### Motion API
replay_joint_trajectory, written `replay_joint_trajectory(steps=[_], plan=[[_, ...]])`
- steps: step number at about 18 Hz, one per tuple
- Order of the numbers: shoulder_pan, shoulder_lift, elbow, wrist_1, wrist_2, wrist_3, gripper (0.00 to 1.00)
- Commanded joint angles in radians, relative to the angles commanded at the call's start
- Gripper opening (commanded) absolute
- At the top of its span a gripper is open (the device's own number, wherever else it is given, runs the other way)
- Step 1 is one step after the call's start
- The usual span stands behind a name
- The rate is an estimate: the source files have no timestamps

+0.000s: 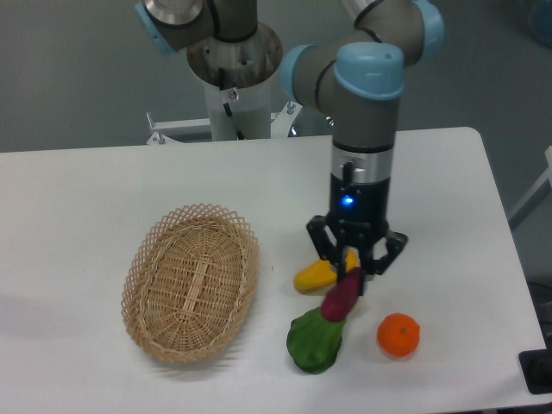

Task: Place the sweet potato in the basket
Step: 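Close the gripper on the purple sweet potato and lift it, then carry the sweet potato over the wicker basket and lower it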

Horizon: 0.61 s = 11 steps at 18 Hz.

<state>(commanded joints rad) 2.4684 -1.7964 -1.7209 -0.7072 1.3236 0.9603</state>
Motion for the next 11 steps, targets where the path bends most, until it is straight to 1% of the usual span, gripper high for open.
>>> replay_joint_trajectory(steps=[3,7,11], plan=[[-0.08,0.012,-0.069,0.002,0.09,0.002,0.19],[-0.224,0.0,-0.114,-0.002,0.261,-0.005,0.19],[-0.333,-0.053,-0.126,-0.003,0.36,-0.032,0.2]])
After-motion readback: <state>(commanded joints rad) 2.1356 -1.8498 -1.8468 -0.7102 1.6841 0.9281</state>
